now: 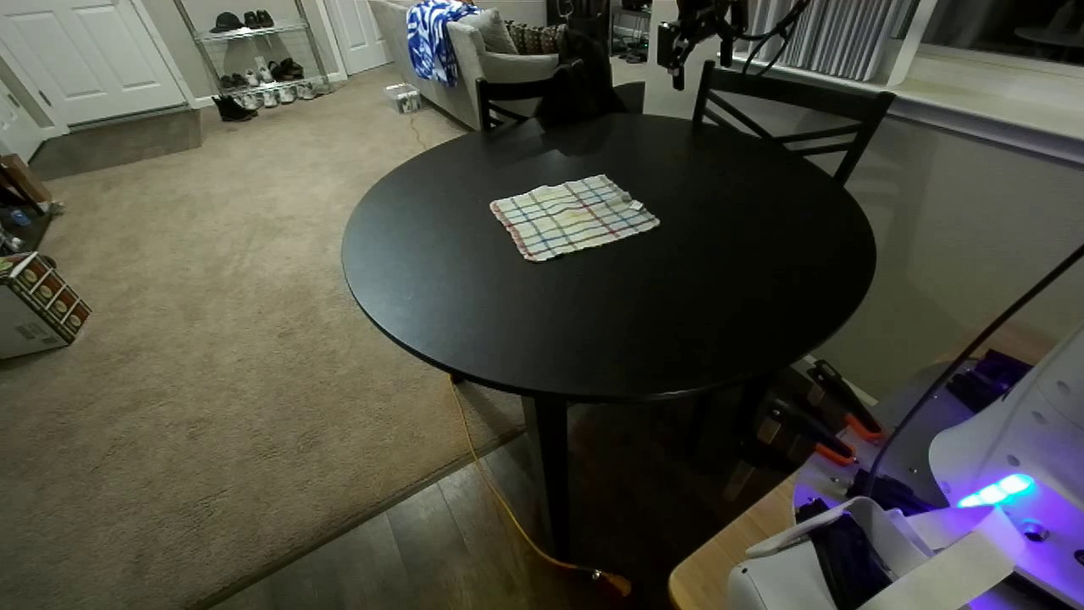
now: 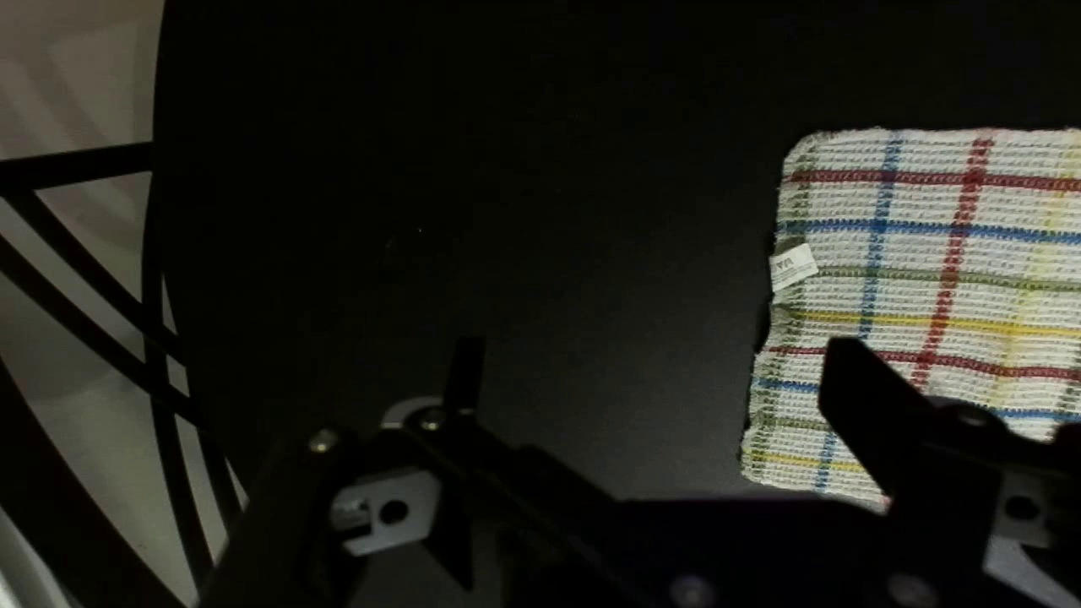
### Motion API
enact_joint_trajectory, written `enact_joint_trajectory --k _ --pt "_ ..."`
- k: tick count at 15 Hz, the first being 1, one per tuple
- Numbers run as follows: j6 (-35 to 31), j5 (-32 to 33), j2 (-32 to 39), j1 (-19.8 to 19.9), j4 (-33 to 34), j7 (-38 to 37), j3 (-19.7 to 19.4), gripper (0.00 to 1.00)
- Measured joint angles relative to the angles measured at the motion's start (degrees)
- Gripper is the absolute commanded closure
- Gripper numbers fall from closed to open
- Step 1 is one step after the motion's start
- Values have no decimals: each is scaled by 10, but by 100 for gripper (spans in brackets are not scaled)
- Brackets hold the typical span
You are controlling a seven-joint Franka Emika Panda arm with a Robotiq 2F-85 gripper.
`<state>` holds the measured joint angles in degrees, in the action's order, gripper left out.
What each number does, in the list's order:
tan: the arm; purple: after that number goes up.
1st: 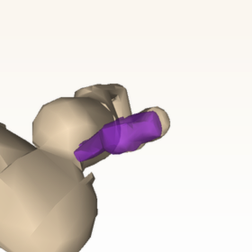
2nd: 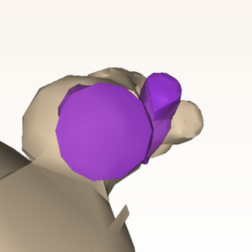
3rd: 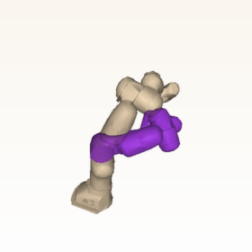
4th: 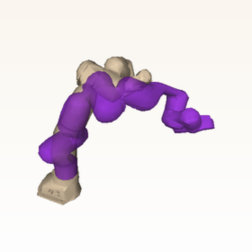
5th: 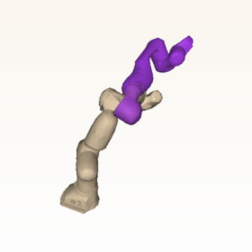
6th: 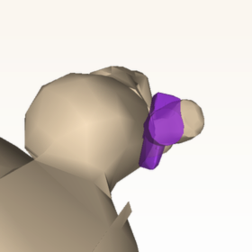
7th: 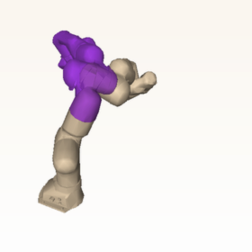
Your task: Fold the cloth
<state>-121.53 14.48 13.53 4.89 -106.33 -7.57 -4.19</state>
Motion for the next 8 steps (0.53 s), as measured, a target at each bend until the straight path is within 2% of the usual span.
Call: enact_joint_trajectory --k 8 --pt "-9 -4 11 -10 0 -10 0 0"
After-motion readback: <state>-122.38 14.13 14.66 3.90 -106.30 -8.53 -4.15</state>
